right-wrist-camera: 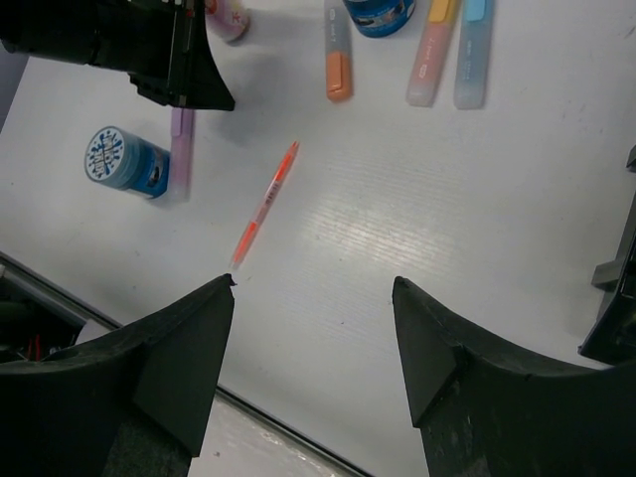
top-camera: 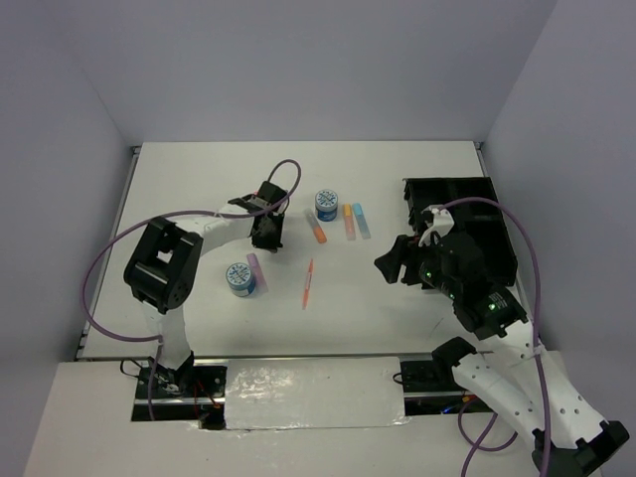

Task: Sort the stationery into containers
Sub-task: Pick up the pen cap from the center of the board, then pick up the pen from the center of the board.

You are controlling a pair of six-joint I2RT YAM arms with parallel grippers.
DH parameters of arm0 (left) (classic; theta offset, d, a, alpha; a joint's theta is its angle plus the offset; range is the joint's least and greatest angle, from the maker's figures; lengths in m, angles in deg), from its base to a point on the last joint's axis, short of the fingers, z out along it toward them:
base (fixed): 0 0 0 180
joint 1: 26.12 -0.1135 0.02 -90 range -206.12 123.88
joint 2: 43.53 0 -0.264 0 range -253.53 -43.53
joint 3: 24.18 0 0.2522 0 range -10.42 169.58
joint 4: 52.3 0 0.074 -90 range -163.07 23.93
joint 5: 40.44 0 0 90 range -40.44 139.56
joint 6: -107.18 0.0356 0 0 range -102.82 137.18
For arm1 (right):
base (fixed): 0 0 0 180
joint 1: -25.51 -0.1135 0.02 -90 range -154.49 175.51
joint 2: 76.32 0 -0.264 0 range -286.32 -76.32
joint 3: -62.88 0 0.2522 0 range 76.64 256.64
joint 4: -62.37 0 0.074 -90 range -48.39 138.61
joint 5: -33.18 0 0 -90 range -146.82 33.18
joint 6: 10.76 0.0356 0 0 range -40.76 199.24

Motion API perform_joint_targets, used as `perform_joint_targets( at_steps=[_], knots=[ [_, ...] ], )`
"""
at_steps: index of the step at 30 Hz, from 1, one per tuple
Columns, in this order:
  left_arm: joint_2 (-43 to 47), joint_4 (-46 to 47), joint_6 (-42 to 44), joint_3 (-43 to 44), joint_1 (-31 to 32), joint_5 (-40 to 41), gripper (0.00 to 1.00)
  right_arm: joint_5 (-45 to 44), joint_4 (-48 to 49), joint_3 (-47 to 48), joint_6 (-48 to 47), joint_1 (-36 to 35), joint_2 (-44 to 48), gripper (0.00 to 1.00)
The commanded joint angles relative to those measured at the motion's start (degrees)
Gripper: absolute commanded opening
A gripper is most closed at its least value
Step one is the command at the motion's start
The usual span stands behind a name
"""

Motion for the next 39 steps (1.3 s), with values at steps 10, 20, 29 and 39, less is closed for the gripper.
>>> perform_joint_targets(
  at_steps=[10,20,29,39],
  knots=[
    [13.78,1.03,-2.16,-7.08,3.13,-7.82,0.00,5.01,10.53,-5.45,5.72,-3.18,-7.33,0.67],
    [45.00,-2.57,-5.85,-10.23,5.96,-2.12,0.00,-20.57,7.47,8.94,16.09,-23.83,-38.98,0.67],
    [71.37,-7.41,-1.46,-16.48,5.60,9.66,0.00,-26.82,0.70,28.01,21.89,-27.09,-63.33,0.66],
    [84.49,-6.00,0.56,-22.29,5.60,7.37,0.00,-27.52,-2.37,34.88,22.95,-27.71,-76.35,0.54]
  ],
)
